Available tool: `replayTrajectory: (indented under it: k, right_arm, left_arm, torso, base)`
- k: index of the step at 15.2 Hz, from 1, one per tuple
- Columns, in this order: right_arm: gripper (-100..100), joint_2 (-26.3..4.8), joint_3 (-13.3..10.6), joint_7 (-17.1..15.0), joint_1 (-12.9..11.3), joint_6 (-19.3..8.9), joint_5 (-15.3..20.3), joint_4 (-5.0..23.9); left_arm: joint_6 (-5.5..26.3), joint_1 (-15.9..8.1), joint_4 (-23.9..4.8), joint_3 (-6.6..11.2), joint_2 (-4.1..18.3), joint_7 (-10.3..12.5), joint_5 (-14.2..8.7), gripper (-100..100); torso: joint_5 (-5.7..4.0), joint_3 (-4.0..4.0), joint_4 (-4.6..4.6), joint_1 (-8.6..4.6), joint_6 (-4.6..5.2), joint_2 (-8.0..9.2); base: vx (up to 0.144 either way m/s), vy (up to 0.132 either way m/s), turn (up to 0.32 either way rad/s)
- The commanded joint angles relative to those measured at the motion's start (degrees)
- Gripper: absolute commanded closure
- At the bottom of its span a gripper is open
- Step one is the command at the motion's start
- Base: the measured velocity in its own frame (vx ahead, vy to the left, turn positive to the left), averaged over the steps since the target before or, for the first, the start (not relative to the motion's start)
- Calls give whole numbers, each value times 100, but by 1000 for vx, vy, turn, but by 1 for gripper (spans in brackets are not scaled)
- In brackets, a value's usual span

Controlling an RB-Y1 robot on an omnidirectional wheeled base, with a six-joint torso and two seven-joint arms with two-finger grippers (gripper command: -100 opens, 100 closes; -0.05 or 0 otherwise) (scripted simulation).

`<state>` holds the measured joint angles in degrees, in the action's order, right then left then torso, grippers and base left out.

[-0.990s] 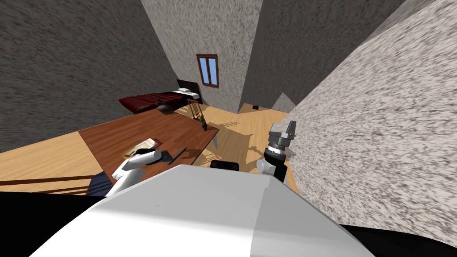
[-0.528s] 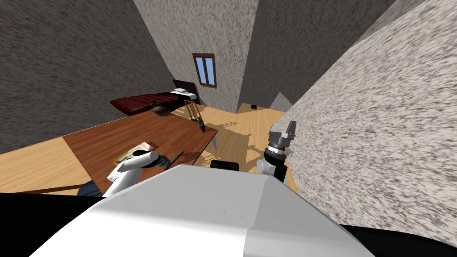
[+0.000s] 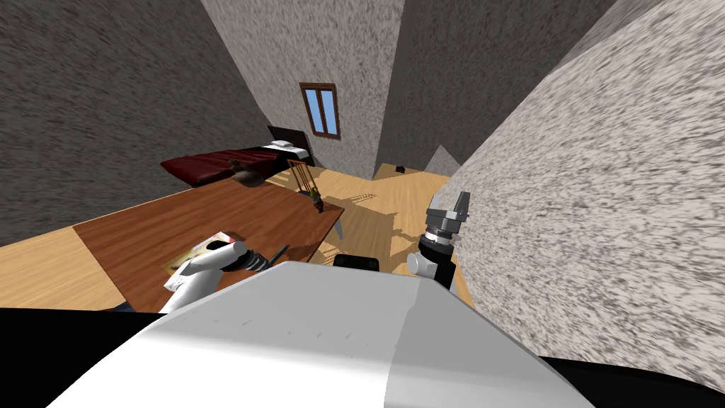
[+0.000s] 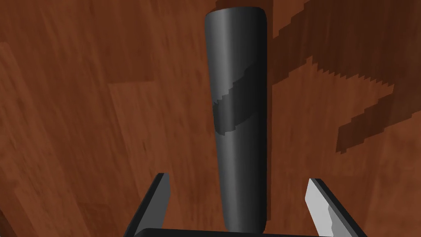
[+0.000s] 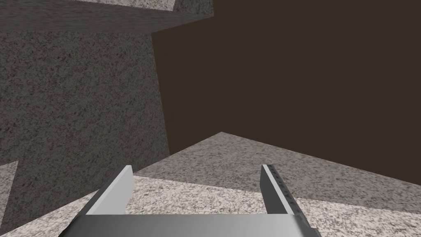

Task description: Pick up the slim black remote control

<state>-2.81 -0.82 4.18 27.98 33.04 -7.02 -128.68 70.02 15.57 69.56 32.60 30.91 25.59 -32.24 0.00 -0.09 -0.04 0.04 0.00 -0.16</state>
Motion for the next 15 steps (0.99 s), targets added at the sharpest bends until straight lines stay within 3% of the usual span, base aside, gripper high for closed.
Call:
replayTrajectory:
  k: [1,2,3,8,9,10,14,15]
  right_arm:
    - [0,0,0,0,0,0,0,0]
    - [0,0,0,0,0,0,0,0]
    - [0,0,0,0,0,0,0,0]
    - [0,0,0,0,-1,0,0,0]
    - [0,0,0,0,-1,0,0,0]
    - [0,0,0,0,-1,0,0,0]
    - [0,1,-1,0,-1,0,0,0]
    - [0,1,0,0,0,0,0,0]
  left_arm:
    - [167,-33,-140,41,5,43,-37,-100]
    - [88,-14,-48,16,-4,31,-10,-100]
    - [-23,-100,-252,1,-41,55,37,-100]
    - [-347,-292,-695,-39,-122,85,152,-100]
    - [-259,-252,-600,-29,-94,68,119,-100]
    - [-286,-259,-621,-31,-99,69,124,100]
    - [-264,-258,-620,-33,-109,74,115,100]
    - [-162,-183,-442,-16,-76,68,86,100]
  torso:
    - [0,0,0,0,0,0]
    - [1,0,0,1,0,1]
    - [0,2,1,-2,-1,4]
    - [1,21,8,1,-1,38]
    - [1,22,8,2,0,39]
    - [0,20,8,-1,-2,34]
    - [15,7,2,31,1,13]
    - [16,5,2,37,2,11]
  base:
    - [38,30,-60]
    - [21,17,-22]
    - [-11,16,-66]
    - [-51,27,-84]
    - [-28,19,-36]
    - [-11,8,-2]
    - [-4,-5,2]
    - [17,-14,82]
